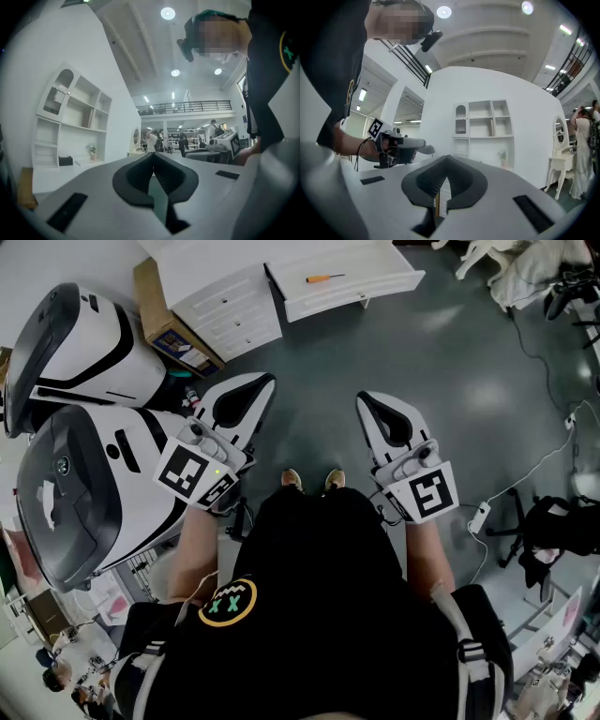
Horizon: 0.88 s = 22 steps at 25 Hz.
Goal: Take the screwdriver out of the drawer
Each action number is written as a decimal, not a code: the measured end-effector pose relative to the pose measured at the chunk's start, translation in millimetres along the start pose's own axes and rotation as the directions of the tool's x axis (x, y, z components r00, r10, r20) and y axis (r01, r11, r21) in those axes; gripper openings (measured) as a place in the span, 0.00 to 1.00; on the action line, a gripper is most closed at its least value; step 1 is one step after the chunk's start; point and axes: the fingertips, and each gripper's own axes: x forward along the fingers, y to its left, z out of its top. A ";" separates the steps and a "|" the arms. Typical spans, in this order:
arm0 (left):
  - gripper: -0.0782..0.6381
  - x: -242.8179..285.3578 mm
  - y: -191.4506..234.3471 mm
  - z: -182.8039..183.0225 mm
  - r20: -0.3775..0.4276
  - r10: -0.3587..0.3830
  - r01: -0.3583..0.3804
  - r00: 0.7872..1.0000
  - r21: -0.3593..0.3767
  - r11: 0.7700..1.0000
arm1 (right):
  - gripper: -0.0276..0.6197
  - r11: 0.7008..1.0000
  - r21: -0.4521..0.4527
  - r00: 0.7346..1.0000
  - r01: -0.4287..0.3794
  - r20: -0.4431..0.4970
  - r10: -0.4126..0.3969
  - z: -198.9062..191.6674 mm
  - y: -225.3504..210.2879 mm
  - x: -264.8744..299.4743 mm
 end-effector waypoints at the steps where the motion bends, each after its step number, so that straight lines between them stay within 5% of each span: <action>1: 0.13 0.8 0.0 0.1 0.000 0.000 0.000 1.000 0.000 1.000 | 0.08 1.000 -0.002 1.000 0.001 -0.002 -0.001 -0.4 -1.1 -0.3; 22: 0.13 6.5 10.0 -2.6 -0.006 0.012 -0.012 1.000 0.005 1.000 | 0.08 1.000 0.028 1.000 0.006 0.008 -0.006 -5.6 -14.2 9.8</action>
